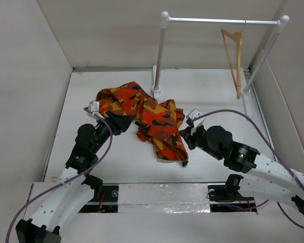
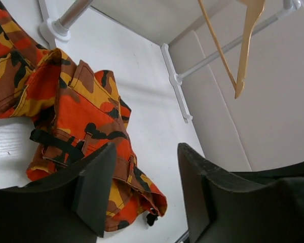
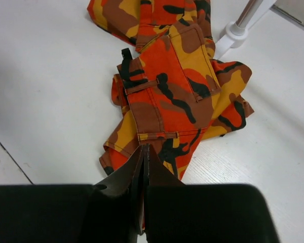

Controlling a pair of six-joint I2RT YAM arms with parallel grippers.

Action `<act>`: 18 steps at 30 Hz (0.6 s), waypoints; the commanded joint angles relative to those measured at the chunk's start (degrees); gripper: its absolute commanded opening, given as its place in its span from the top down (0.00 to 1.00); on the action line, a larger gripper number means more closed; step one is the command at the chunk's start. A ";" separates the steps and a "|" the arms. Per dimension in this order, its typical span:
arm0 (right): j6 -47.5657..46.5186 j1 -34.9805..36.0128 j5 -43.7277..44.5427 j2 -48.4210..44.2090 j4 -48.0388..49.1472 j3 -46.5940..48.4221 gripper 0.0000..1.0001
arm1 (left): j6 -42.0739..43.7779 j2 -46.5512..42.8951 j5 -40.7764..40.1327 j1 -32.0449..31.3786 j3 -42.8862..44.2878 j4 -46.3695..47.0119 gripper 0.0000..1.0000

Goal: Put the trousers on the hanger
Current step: Flatten out the trousers at the center of the board.

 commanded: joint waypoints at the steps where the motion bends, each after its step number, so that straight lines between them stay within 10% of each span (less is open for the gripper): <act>1: -2.75 -0.07 -1.40 0.12 3.11 -0.04 1.00 | 0.08 -4.01 -3.04 -0.37 -1.68 0.10 0.53; 8: -5.30 -0.07 -0.96 8.55 6.71 3.12 1.00 | -0.36 -15.18 -9.36 -0.37 -6.69 -11.74 0.99; 11: -5.74 -0.07 -0.95 16.08 8.83 5.93 1.00 | -1.06 -18.08 -10.51 -0.37 -8.09 -16.50 1.00; 14: -6.09 -0.07 -2.88 24.60 11.63 9.35 0.59 | -2.20 -18.09 -11.39 -0.37 -10.02 -19.50 0.85; 18: -6.97 0.54 -2.10 34.80 12.08 15.42 0.38 | -5.71 -18.53 -10.08 -0.37 -15.03 -16.26 0.69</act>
